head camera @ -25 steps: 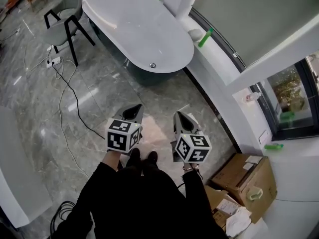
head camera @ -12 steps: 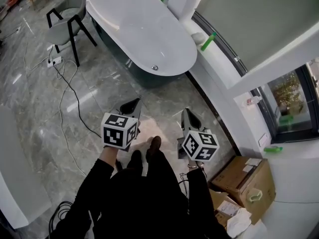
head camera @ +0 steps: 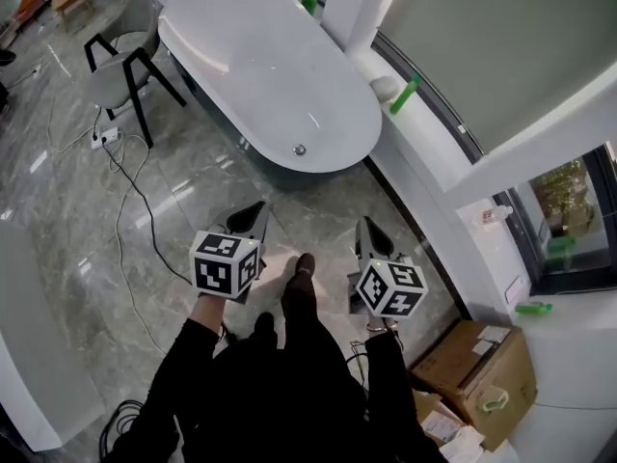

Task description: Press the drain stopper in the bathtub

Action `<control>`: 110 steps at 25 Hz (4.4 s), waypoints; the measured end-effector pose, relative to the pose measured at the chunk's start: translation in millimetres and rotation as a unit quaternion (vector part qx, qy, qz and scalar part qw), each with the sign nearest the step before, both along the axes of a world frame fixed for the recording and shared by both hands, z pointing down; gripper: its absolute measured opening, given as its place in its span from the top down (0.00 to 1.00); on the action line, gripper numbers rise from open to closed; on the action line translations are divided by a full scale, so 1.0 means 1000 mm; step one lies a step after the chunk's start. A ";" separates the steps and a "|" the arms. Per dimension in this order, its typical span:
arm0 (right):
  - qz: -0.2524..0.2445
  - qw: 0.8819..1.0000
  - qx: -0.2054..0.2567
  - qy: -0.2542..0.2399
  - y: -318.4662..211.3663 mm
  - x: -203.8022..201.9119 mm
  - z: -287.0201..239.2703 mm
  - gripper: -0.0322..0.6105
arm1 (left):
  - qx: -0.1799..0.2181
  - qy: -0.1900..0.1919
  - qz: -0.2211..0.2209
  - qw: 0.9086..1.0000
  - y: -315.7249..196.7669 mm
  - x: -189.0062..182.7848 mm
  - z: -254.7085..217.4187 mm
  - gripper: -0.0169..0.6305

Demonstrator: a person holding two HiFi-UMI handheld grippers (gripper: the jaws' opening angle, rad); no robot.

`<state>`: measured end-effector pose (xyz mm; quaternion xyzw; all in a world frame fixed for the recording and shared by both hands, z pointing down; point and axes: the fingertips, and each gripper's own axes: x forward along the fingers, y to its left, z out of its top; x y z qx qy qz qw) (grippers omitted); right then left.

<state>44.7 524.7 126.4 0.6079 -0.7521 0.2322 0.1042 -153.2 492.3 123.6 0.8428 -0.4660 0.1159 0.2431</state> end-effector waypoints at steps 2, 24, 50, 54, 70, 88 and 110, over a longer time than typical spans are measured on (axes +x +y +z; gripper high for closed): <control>-0.001 1.000 0.000 0.001 -0.024 0.012 0.001 0.95 | -0.004 -0.002 -0.004 1.000 -0.024 0.007 0.003 0.96; -0.062 0.996 -0.061 -0.015 -0.199 0.075 0.052 0.95 | -0.049 -0.044 -0.058 0.996 -0.202 0.068 0.029 0.96; 0.000 0.990 -0.144 0.004 -0.348 0.033 0.118 0.95 | -0.141 -0.068 0.089 0.984 -0.381 0.095 0.127 0.96; 0.011 0.986 -0.167 0.006 -0.374 0.030 0.139 0.95 | -0.164 -0.072 0.113 0.977 -0.407 0.101 0.154 0.96; 0.034 0.966 -0.255 -0.015 -0.449 0.024 0.262 0.95 | -0.208 -0.085 0.156 0.962 -0.468 0.115 0.256 0.96; 0.041 0.943 -0.328 -0.040 -0.480 0.013 0.413 0.95 | -0.244 -0.116 0.150 0.951 -0.494 0.127 0.410 0.96; 0.020 0.923 -0.379 -0.054 -0.488 0.014 0.534 0.95 | -0.280 -0.134 0.148 0.939 -0.500 0.157 0.540 0.96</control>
